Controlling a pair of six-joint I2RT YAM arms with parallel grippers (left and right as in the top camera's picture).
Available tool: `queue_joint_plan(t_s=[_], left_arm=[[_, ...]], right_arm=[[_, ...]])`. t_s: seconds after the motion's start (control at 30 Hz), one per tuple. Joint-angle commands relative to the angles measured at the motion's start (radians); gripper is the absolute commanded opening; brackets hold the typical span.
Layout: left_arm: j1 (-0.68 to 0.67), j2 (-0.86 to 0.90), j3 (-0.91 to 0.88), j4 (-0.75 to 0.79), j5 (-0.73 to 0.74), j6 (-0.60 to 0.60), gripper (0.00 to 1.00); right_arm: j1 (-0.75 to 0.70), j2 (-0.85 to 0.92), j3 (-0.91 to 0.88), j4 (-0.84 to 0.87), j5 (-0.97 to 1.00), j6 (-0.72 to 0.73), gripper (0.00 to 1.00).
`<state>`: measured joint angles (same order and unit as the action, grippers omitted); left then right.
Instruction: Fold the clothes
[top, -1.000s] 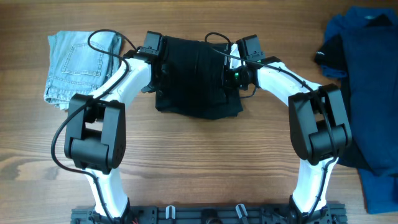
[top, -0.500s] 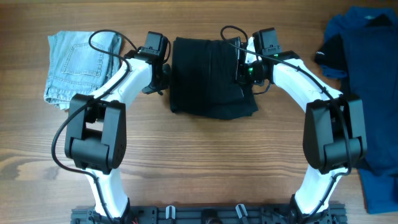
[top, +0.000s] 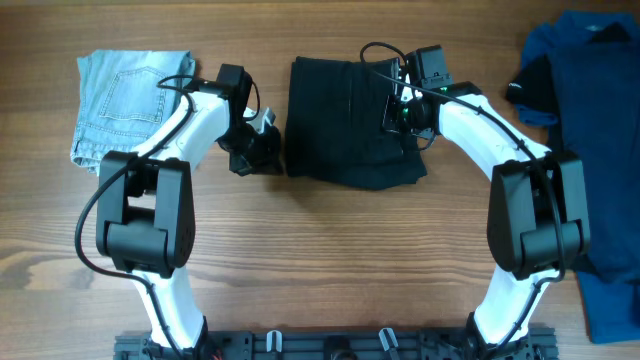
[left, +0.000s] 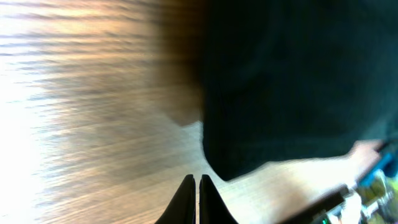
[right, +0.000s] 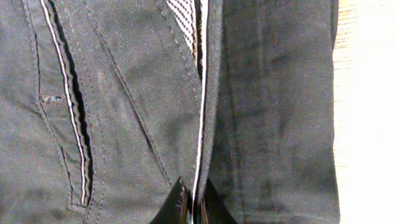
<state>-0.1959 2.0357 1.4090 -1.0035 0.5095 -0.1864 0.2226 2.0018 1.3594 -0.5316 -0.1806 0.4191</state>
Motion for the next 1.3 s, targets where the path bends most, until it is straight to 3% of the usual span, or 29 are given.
queue_joint_plan(t_s=[0.0,0.2,0.47,0.6,0.77,0.87,1.0,1.13,1.27], left_arm=[[-0.003,-0.001,-0.031,0.037,0.074,0.074,0.06],[-0.002,-0.001,-0.225,0.289,0.075,-0.054,0.16],[-0.003,-0.029,-0.227,0.282,0.201,-0.031,0.25],[-0.011,-0.101,-0.227,0.351,0.062,-0.106,0.25],[-0.087,-0.109,-0.227,0.414,-0.152,-0.263,0.04],[-0.163,-0.218,-0.227,0.383,-0.455,-0.321,0.04],[-0.217,-0.222,-0.248,0.364,-0.521,-0.346,0.04],[-0.213,-0.206,-0.384,0.492,-0.586,-0.407,0.04],[-0.193,-0.206,-0.41,0.541,-0.616,-0.434,0.04]], right_arm=[[-0.002,-0.009,0.013,0.004,0.035,0.01,0.05],[-0.002,-0.009,0.013,0.002,0.035,0.01,0.04],[-0.002,-0.009,0.013,-0.006,0.035,0.01,0.04],[0.0,-0.009,0.013,-0.005,0.031,0.01,0.04],[0.0,-0.009,0.013,-0.008,0.031,0.01,0.05],[0.0,-0.009,0.013,-0.008,0.031,0.006,0.04],[-0.002,-0.011,0.013,-0.008,0.032,-0.001,0.04],[-0.004,-0.053,0.013,-0.025,0.032,-0.019,0.04],[-0.008,-0.08,0.013,-0.078,0.035,-0.023,0.04]])
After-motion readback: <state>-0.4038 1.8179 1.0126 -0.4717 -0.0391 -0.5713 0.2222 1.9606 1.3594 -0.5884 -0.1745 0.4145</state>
